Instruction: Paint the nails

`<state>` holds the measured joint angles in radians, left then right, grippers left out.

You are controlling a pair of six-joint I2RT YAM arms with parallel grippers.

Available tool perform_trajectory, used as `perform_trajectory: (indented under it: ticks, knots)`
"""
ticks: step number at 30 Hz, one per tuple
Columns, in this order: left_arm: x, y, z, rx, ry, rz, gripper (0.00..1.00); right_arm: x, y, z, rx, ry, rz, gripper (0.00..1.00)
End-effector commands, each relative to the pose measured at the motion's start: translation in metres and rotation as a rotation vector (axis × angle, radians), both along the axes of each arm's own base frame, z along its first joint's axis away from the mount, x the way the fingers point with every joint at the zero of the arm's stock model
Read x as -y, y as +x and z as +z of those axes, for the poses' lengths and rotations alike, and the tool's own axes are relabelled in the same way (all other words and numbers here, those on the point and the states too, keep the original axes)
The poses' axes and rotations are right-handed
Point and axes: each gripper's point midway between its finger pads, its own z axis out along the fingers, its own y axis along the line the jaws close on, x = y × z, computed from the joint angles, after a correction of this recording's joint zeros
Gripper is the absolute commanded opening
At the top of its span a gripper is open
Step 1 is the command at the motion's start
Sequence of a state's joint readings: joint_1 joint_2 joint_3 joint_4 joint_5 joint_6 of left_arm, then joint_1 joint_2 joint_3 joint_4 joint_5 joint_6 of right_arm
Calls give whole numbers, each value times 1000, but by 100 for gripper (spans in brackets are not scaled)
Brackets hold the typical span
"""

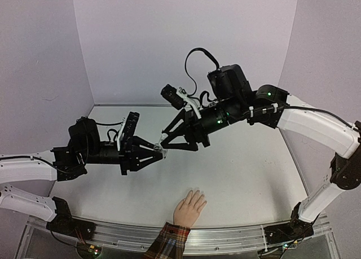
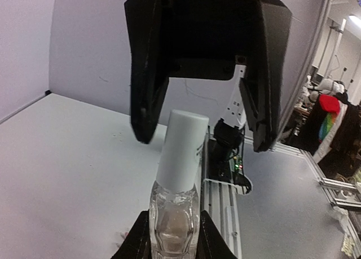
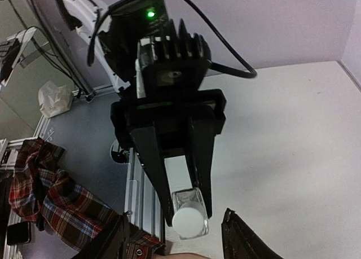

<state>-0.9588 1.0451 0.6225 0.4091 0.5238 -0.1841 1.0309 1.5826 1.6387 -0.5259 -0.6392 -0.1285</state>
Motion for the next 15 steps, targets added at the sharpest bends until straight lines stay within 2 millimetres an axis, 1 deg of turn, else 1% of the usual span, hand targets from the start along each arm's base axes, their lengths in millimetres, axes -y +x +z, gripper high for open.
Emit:
perform_trajectory:
  ticks: [1,5,11,15]
  knots:
    - [3,-22,38,56,-67,-146,0,-7,-25,24,8,86,185,48]
    - [4,-22,36,55,-60,-148,0,-11,-25,24,-6,87,191,36]
    - [4,-23,37,58,-66,-157,0,-16,-21,16,-27,70,181,27]
    - [3,-22,38,60,-68,-146,0,-20,-21,12,-49,64,186,18]
